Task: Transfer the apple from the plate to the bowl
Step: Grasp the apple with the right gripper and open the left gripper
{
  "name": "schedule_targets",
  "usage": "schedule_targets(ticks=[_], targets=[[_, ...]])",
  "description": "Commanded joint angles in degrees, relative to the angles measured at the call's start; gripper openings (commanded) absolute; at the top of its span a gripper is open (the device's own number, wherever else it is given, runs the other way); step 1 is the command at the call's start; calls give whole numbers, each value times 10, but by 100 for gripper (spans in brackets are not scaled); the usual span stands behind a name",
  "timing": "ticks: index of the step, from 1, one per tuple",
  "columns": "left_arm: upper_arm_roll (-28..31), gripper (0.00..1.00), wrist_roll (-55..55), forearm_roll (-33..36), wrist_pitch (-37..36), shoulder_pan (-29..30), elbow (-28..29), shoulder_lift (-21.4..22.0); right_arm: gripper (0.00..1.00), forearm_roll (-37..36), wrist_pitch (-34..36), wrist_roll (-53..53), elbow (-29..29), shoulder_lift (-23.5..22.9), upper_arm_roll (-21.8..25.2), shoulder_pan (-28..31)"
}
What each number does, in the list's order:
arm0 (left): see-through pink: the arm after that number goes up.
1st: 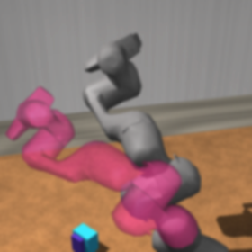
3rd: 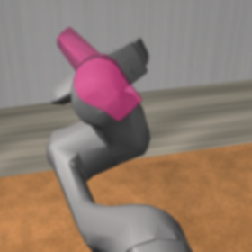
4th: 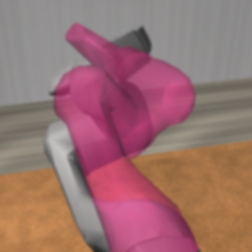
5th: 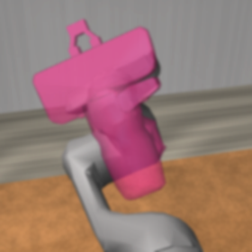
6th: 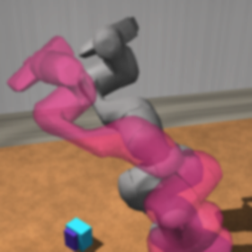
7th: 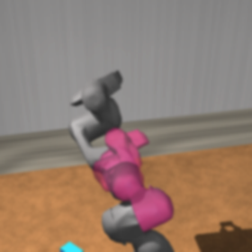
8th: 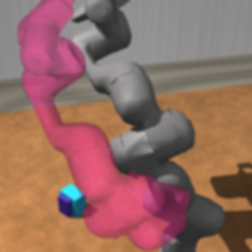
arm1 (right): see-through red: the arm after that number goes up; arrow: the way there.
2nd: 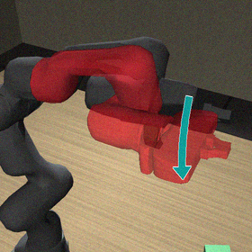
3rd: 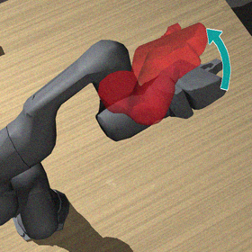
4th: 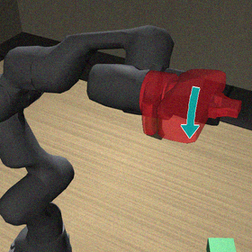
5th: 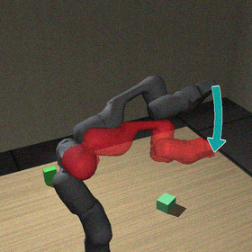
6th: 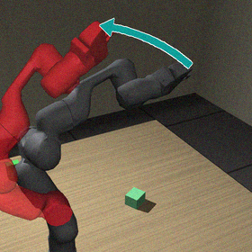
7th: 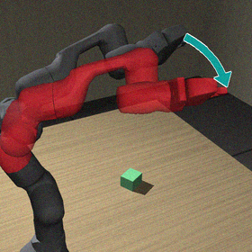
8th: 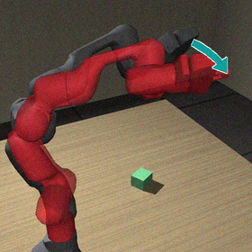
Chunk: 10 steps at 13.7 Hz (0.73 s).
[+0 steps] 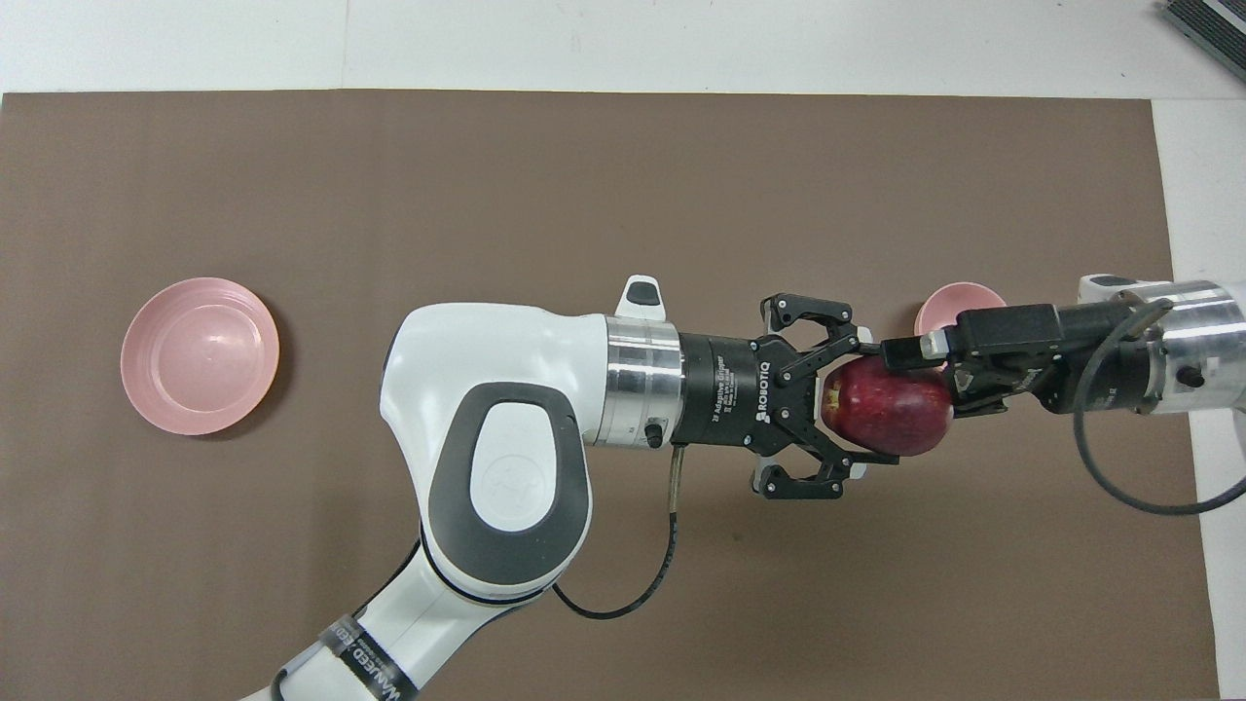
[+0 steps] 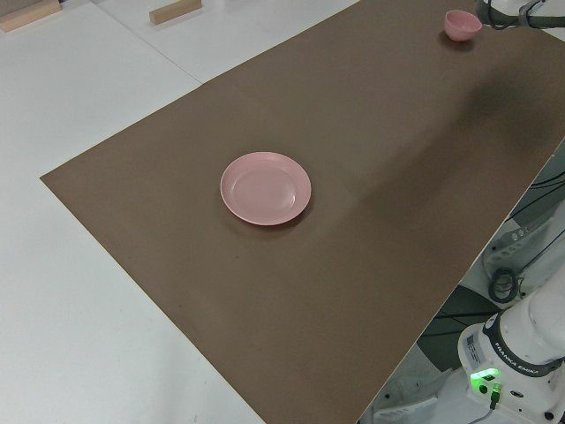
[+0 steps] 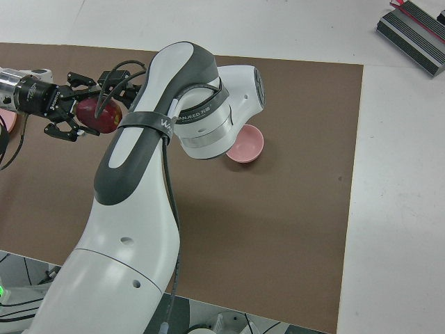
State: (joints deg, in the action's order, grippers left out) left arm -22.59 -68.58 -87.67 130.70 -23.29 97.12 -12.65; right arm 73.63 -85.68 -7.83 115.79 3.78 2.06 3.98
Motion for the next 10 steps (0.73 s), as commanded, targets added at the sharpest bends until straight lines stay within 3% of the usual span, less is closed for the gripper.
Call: schedule_targets(ticks=[1,2,3,6,7,8,10], targets=[[5,0,-6,-14,32,-16,2,7,52,-1,4,6,13,12,0,1],[5,0,-6,-14,34,-20,2,7,22,-2,5,7,13,12,0,1],[5,0,-6,-14,36,-21,2,7,0,-5,5,11,13,12,0,1],[5,0,-6,-9,39,-22,1,7,0,-15,5,17,10,11,0,1],[5,30,-4,-7,46,-24,1,7,0,-15,5,16,9,10,0,2],[5,99,-5,-7,49,-25,1,7,0,-15,5,16,8,9,0,2],[5,100,-7,-7,46,-25,1,7,0,-16,5,16,8,9,0,3]])
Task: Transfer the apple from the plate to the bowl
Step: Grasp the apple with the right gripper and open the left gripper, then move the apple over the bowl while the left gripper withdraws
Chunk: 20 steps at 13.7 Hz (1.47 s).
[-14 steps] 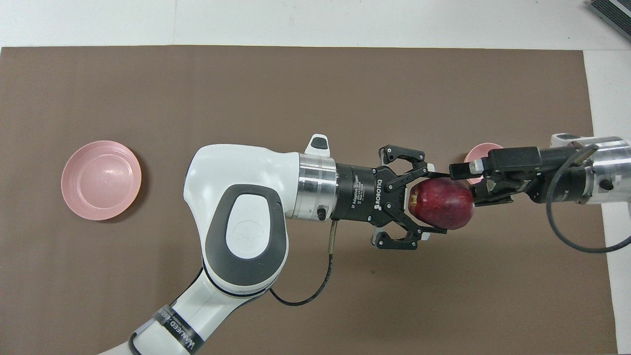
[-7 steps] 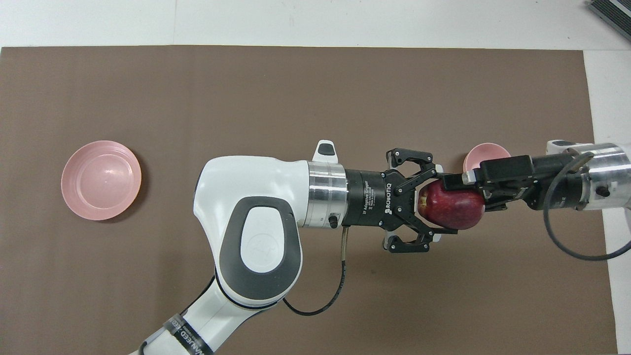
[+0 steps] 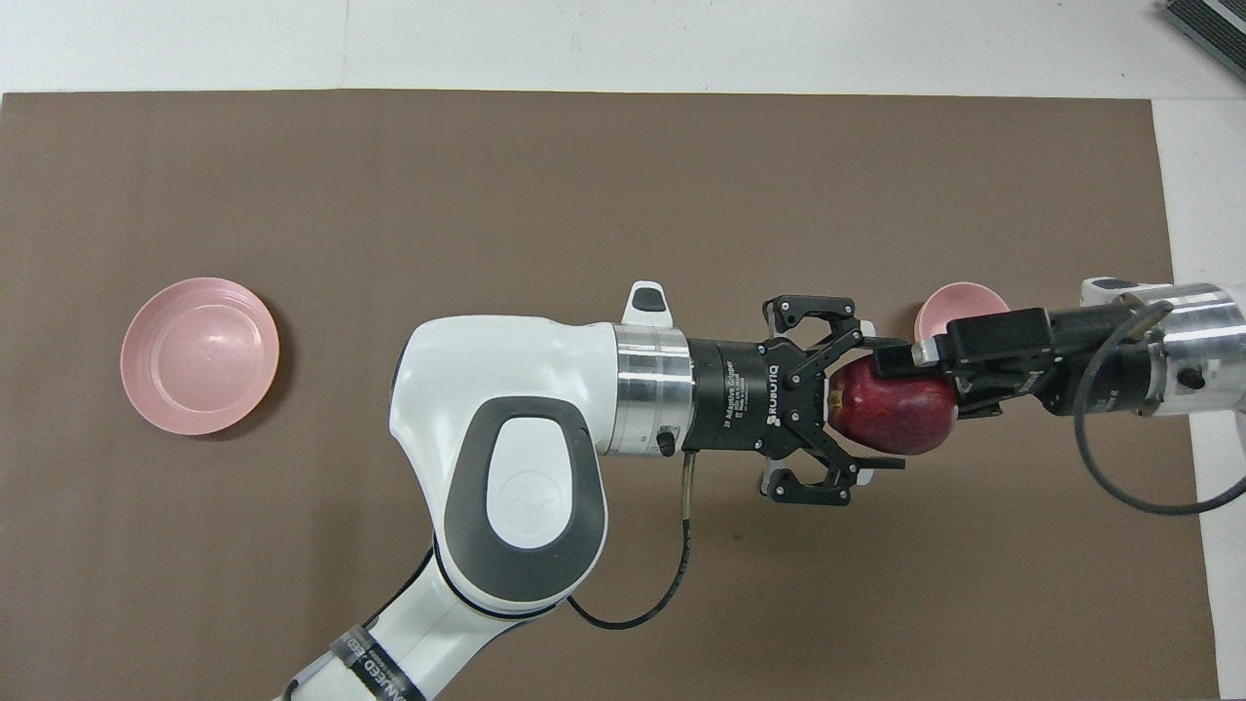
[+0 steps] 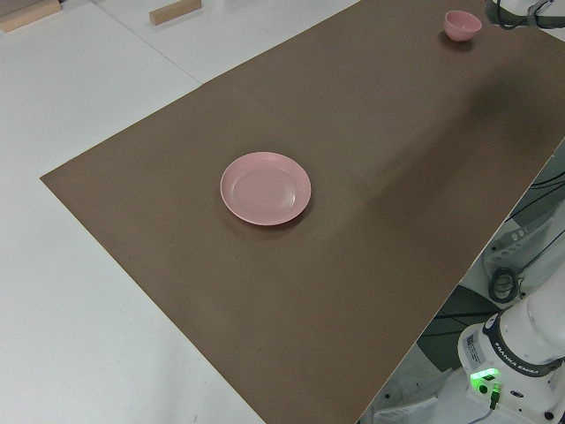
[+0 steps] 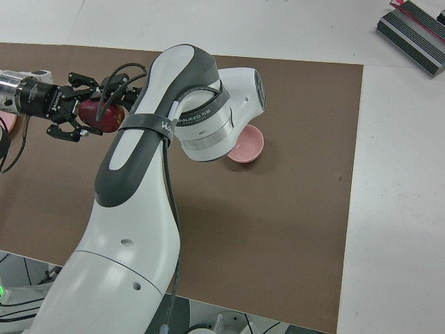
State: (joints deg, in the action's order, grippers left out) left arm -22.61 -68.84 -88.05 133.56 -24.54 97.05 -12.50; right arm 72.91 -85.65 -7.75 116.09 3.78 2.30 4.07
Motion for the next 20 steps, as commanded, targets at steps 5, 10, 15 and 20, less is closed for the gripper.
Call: schedule_targets(ticks=[5,10,15,20], targets=[[6,100,-8,-1,14,-7,3,5,0,-37,6,3,1,6,-2,5],[12,100,-18,69,-5,43,24,15,0,-180,8,-81,-14,-2,-2,23],[12,100,-19,235,-17,86,31,14,0,-349,-7,-158,-67,-34,-1,47],[20,100,-18,421,-84,140,27,8,0,-542,-140,-205,-76,-52,-9,15]])
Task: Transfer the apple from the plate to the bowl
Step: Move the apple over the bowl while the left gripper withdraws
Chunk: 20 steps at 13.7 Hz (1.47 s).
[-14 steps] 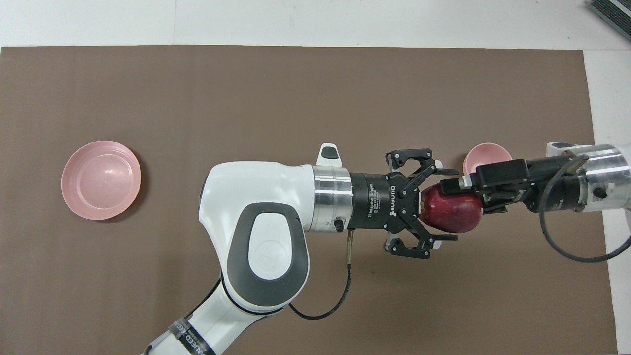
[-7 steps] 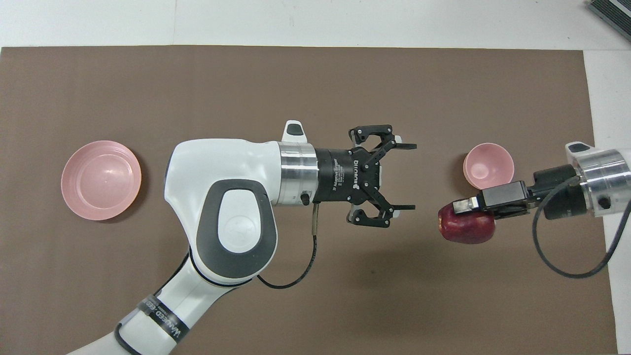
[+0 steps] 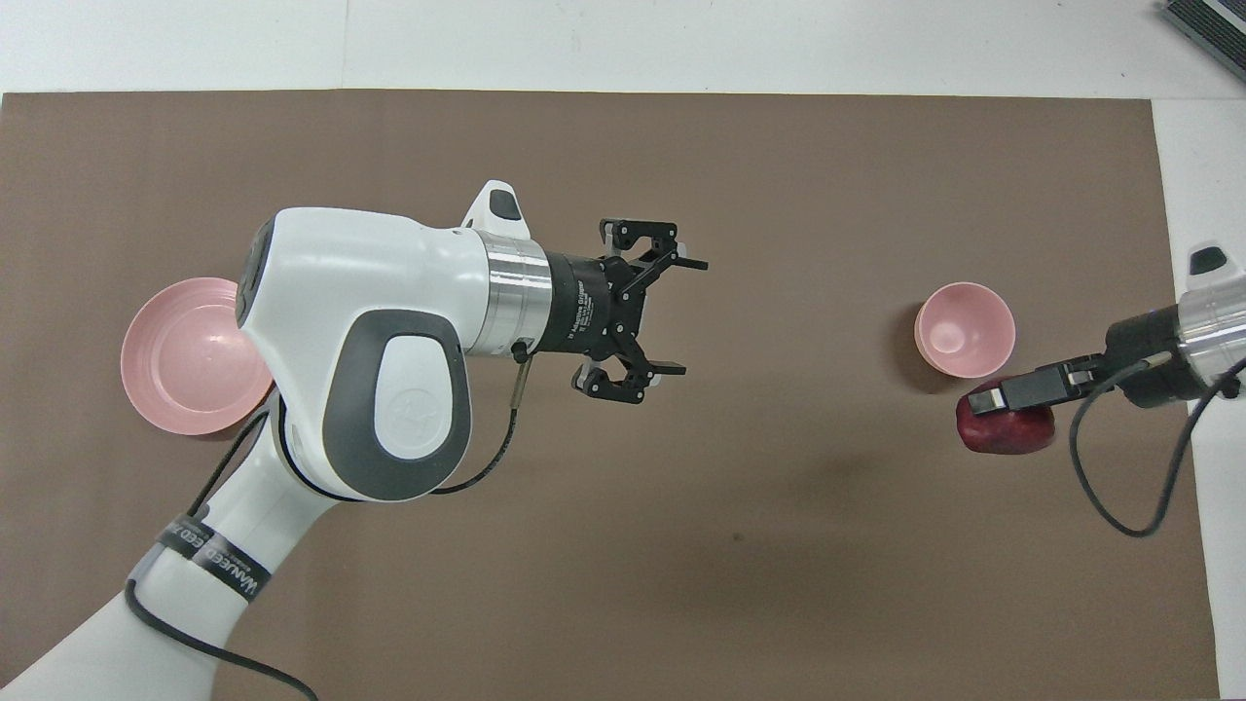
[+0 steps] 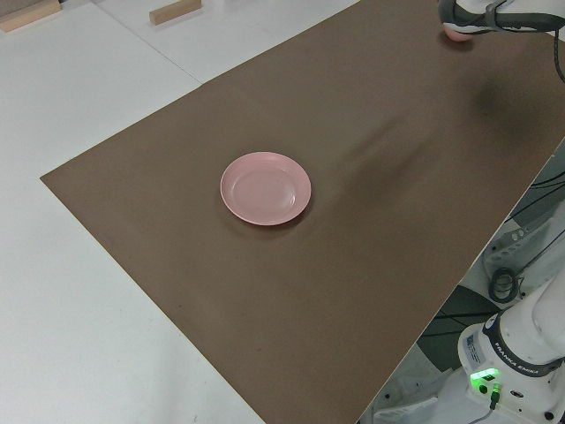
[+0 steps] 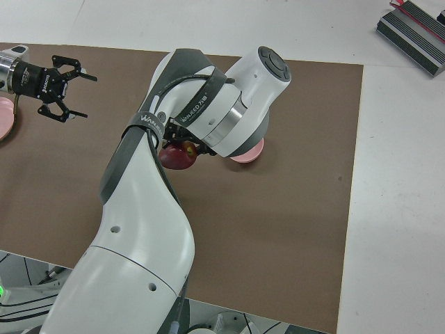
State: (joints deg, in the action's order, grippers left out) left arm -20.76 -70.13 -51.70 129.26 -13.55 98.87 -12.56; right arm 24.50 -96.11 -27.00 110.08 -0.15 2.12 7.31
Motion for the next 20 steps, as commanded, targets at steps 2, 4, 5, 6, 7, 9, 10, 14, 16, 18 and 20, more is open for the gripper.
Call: schedule_targets(ticks=[2,4,5,6,7,9,10,14,16,18,20], targets=[[3,100,-4,106,-92,61,7,10,0,-143,-88,-9,-16,-19,-7,-50],[2,100,-1,178,-151,105,2,9,0,-210,-138,0,-15,-33,-7,-73],[3,100,0,207,-177,122,2,9,0,-255,-164,2,-15,-41,-8,-76],[3,100,1,229,-194,143,0,9,0,-296,-188,8,-15,-48,-8,-84],[3,100,3,245,-196,162,-1,9,0,-334,-212,15,-15,-59,-8,-97],[3,100,1,249,-197,195,0,9,0,-399,-247,30,-14,-77,-8,-100],[3,100,2,249,-198,212,0,9,0,-422,-265,37,-15,-89,-8,-110],[3,100,1,251,-222,258,-6,9,0,-449,-314,59,-14,-136,-8,-116],[3,100,4,274,-256,270,-26,8,0,-452,-315,64,-4,-136,-8,-115],[3,100,5,300,-259,272,-31,7,0,-452,-329,65,7,-138,-8,-111],[4,100,4,326,-260,273,-32,8,0,-452,-332,76,17,-141,-8,-110]])
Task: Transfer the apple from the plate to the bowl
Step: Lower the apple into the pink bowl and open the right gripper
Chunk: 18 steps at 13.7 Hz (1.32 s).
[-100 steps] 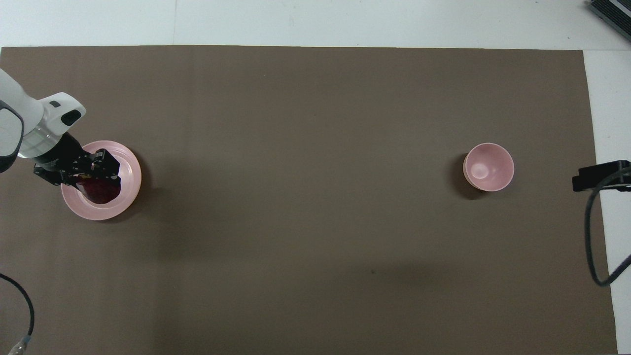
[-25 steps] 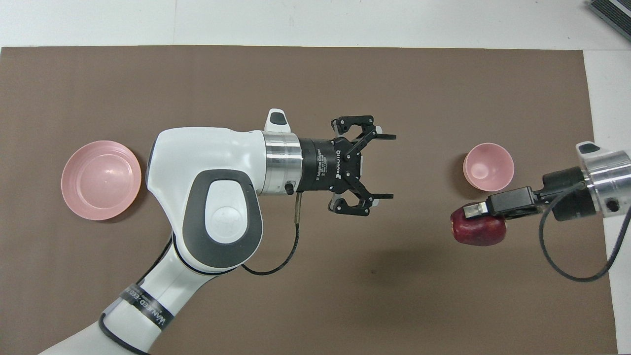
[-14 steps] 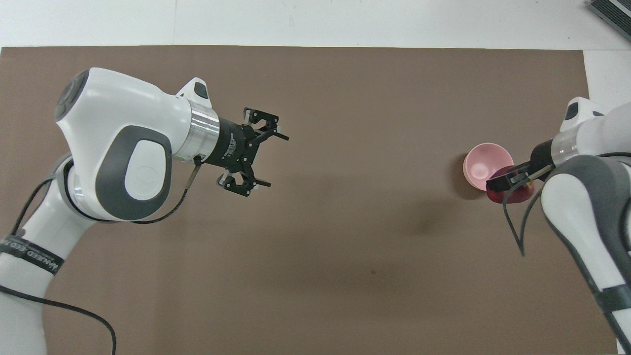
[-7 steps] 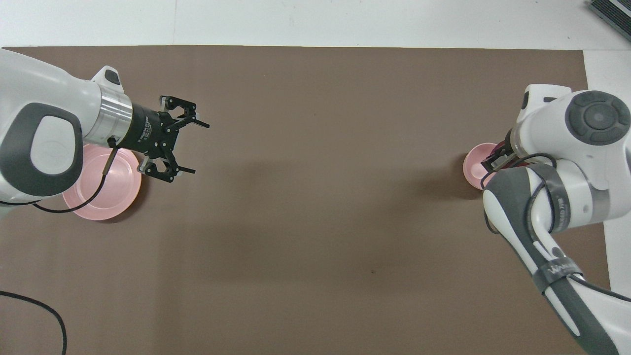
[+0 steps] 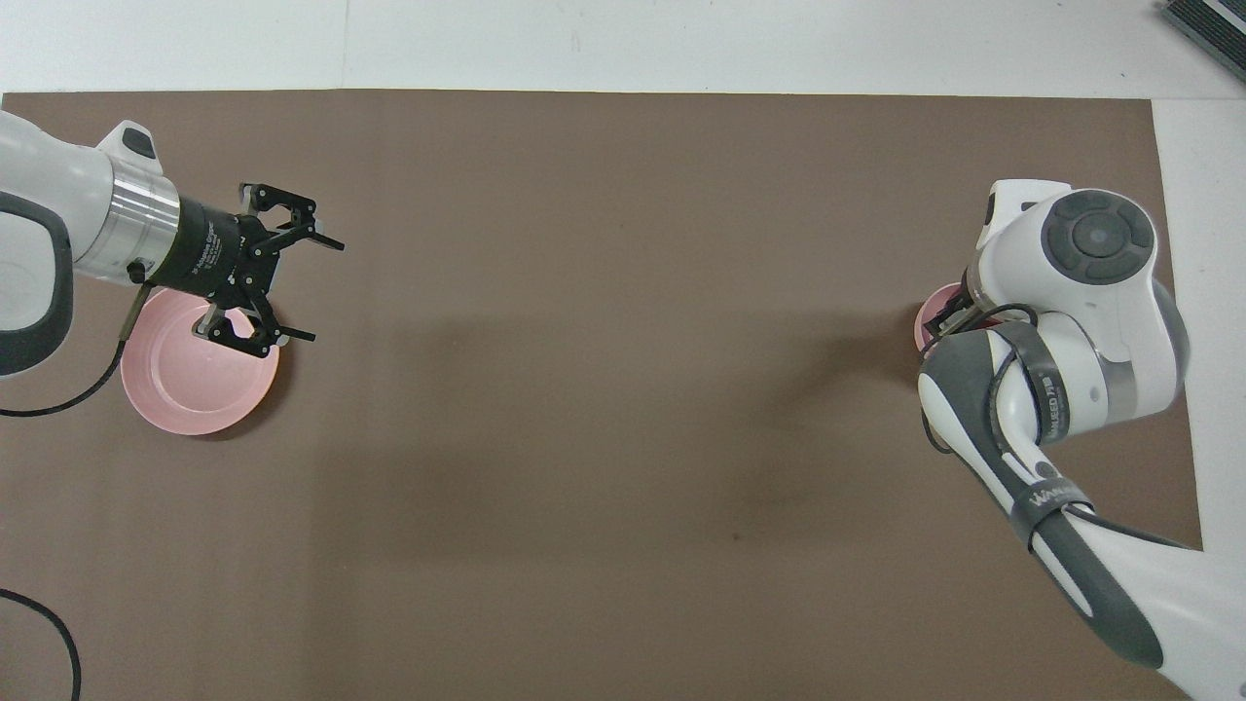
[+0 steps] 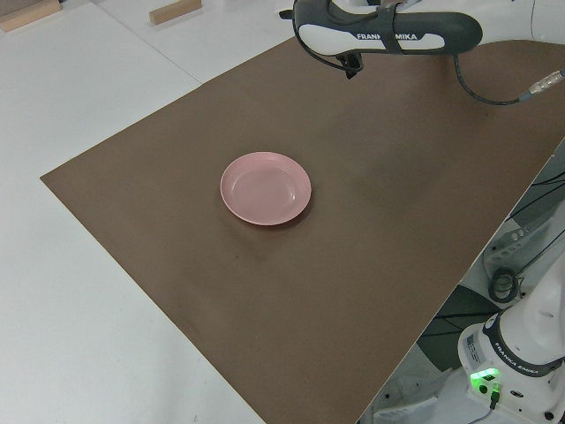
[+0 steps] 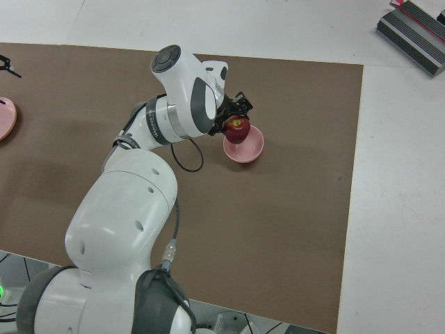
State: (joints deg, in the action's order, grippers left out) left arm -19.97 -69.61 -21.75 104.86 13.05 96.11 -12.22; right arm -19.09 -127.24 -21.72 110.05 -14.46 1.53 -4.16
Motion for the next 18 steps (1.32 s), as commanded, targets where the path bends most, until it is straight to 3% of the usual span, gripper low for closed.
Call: schedule_targets(ticks=[1,10,15,17,18], targets=[[-4,100,-1,29,-17,9,-5,4,0,-16,-33,23,24,1,-2,9],[-5,100,0,30,-35,2,-11,3,0,-16,-49,41,48,-6,-1,18],[-5,100,53,45,-64,19,-11,6,2,-15,-53,48,55,-7,-2,18],[-10,100,83,120,-66,15,-12,14,24,-15,-54,48,54,-8,-2,18],[-10,100,90,136,-66,14,-13,19,47,-15,-53,48,54,-8,-1,18]])
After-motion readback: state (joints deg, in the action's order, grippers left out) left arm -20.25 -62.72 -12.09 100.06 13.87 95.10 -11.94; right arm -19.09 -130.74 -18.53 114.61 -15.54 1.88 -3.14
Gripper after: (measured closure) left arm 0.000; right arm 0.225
